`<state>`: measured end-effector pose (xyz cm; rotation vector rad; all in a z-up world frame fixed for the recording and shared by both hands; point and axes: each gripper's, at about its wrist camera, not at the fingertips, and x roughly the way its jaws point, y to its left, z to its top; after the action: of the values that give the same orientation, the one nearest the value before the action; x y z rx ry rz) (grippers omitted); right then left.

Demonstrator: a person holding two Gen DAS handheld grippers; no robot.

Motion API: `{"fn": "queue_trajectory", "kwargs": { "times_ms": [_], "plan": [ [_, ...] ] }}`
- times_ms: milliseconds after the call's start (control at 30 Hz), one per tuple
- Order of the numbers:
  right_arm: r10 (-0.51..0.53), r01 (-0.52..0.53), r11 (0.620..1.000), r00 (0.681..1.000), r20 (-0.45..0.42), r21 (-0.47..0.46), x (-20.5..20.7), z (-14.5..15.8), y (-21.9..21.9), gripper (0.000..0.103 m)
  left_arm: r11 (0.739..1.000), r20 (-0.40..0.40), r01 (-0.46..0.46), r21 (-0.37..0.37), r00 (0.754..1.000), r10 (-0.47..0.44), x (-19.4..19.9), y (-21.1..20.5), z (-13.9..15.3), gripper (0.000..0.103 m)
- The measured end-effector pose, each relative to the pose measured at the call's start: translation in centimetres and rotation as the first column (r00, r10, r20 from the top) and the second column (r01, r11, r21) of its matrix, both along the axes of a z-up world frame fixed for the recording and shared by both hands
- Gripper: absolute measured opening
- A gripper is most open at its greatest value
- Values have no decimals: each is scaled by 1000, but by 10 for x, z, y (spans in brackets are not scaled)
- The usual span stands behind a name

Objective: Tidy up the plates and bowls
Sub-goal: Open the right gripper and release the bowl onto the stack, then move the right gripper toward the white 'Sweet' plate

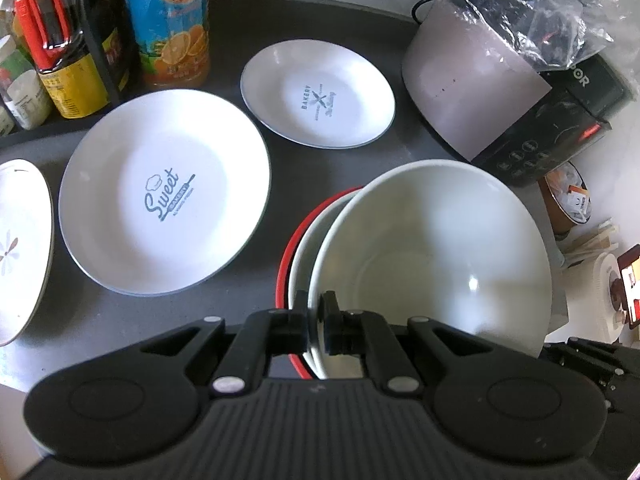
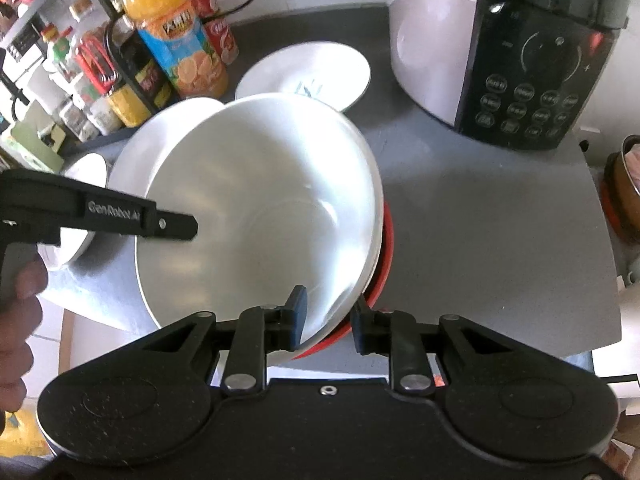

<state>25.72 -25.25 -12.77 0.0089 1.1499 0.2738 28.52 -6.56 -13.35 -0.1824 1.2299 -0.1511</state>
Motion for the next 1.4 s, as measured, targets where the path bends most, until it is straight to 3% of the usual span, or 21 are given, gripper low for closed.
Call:
{"fn": "queue_trajectory", "kwargs": {
  "times_ms": [367, 467, 633, 1067, 1267, 1400],
  "plan": [
    [59, -59, 998, 998, 21, 25, 3, 15, -15, 30, 1000, -11, -30, -9, 1000, 29, 7, 2, 4, 9],
    [72, -73, 996, 997, 24, 53, 4, 19, -22, 30, 998, 11, -57, 35, 998, 56, 4, 6, 8, 10],
    [119, -120, 991, 993, 23, 63, 12, 18, -23, 30, 992, -14, -125, -31, 992, 125, 6, 17, 10, 10],
    [189, -191, 978, 982, 29, 86, 34, 18, -27, 30, 985, -19, -174, -19, 985, 174, 15, 14, -2, 10],
    [194, -197, 976, 980, 48, 89, 40, 24, -20, 30, 980, -53, -197, -41, 979, 195, 17, 19, -1, 10],
    [186, -191, 977, 981, 62, 91, 42, 29, -8, 30, 971, -81, -215, -99, 975, 208, 19, 30, 5, 10]
  ]
}}
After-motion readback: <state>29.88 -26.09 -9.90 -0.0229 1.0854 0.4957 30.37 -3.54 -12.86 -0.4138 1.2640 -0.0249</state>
